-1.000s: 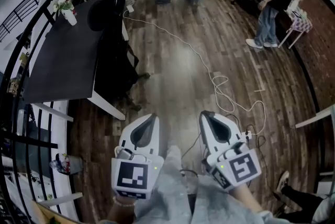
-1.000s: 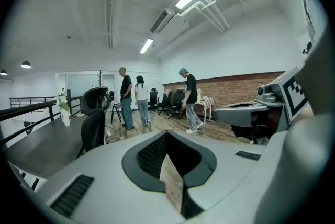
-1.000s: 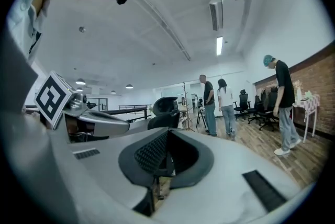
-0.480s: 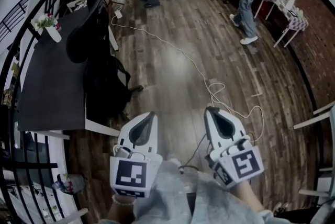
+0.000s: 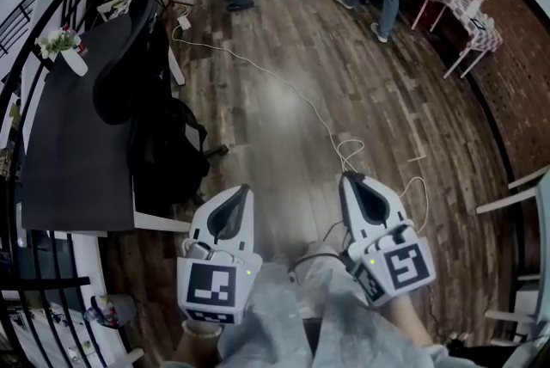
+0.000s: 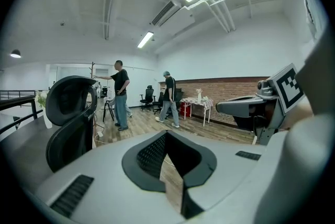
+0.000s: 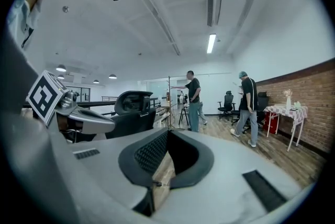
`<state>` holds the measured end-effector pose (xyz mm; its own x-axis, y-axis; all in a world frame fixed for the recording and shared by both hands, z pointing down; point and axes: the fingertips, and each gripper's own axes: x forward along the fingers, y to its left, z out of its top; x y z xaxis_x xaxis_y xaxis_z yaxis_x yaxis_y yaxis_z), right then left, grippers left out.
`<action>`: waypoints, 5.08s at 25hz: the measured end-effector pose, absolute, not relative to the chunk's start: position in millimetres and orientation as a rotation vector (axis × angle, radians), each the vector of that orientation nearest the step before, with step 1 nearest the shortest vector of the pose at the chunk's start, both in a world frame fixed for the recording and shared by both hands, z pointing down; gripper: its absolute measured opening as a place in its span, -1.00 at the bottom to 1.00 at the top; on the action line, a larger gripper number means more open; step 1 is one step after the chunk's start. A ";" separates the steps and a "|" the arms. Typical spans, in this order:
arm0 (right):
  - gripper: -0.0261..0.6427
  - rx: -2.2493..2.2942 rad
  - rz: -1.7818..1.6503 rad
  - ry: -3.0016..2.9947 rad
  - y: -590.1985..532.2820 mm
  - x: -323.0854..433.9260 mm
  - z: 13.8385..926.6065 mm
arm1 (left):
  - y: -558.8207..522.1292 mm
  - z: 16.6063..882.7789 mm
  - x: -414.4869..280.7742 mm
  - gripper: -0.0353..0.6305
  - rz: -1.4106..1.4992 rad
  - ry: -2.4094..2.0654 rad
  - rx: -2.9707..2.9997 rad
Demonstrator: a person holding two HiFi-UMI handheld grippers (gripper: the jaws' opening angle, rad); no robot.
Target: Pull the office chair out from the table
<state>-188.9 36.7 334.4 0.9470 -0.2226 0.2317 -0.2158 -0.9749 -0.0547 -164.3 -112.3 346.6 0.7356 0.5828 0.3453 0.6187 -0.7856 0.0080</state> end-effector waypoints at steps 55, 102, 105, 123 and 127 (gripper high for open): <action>-0.93 -2.854 -0.273 1.450 64.9 174.0 351.9 | -60.2 336.2 118.9 -0.86 -0.473 -0.087 -3.017; -0.58 -2.262 0.472 3.014 -243.5 341.6 366.2 | -266.4 356.7 106.4 -0.84 -0.799 0.897 -2.383; -0.41 -2.173 0.617 3.180 -256.2 343.4 375.3 | -273.9 363.4 91.0 -0.74 -0.885 0.882 -2.312; -0.25 -1.545 1.489 3.800 -304.3 343.7 429.0 | -323.9 404.9 63.3 -0.27 -1.251 0.641 -1.894; -0.27 -1.531 1.524 3.816 -309.9 343.1 434.8 | -333.8 419.9 57.3 -0.25 -1.335 0.614 -1.843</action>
<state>343.1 -309.9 434.8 -0.1603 -0.7307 0.6636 -0.0725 0.6792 0.7304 57.3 -333.8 419.9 0.3364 -0.7480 0.5721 0.0525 -0.5916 -0.8045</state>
